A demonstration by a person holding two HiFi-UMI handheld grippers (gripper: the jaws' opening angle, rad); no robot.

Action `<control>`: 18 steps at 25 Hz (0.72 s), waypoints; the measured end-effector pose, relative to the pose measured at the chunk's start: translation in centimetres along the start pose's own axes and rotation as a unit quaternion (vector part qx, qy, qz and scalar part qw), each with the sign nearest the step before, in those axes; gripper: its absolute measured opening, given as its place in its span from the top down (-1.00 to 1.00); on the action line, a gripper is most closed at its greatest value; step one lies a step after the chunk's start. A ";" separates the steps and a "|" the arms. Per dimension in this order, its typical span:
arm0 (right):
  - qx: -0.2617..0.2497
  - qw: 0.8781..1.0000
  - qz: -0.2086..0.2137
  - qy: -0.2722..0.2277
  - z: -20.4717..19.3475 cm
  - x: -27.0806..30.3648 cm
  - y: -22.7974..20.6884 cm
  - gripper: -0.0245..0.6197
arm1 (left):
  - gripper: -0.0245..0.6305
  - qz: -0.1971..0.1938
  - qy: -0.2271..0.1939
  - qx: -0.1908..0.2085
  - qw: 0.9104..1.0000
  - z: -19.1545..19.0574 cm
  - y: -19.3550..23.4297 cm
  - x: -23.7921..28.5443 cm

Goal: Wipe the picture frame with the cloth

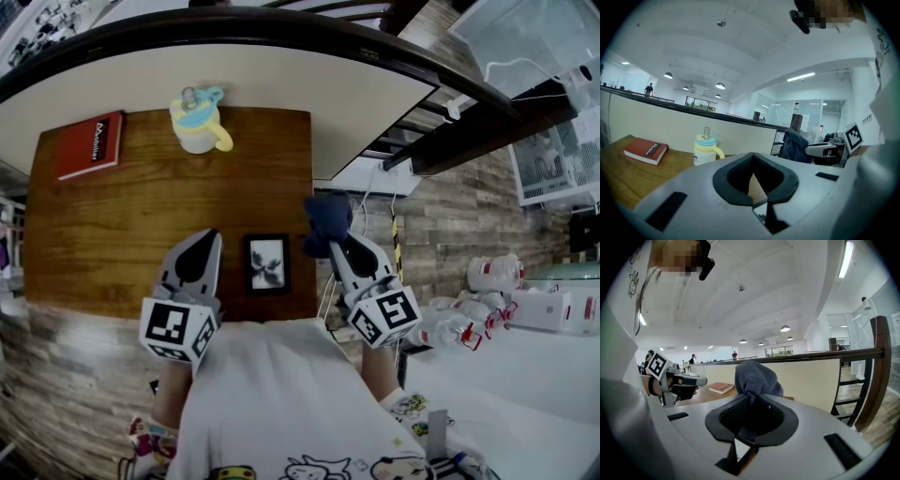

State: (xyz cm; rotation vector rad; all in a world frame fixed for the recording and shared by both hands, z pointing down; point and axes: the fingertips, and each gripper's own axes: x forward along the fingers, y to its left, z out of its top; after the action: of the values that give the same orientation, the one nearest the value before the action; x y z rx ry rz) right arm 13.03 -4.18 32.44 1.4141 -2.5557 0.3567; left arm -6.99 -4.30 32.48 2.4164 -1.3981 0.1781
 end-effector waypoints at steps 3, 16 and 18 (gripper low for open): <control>0.000 1.000 -0.001 -0.002 0.1 -0.1 -0.1 0.78 | 0.91 0.000 -0.001 0.002 1.000 0.0 0.0 0.0; -0.001 1.000 0.001 0.011 -0.7 -0.5 0.2 0.79 | 0.91 -0.006 0.004 0.029 1.000 -0.6 0.1 -0.2; 0.000 1.000 -0.002 0.012 -0.7 -0.7 0.1 0.79 | 0.91 -0.009 0.007 0.034 0.999 -0.7 0.0 -0.2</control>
State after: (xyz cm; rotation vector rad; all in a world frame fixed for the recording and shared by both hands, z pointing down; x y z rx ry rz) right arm 13.32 -3.37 32.89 1.4065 -2.5344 0.3700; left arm -7.03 -3.90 33.09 2.4769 -1.3848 0.2414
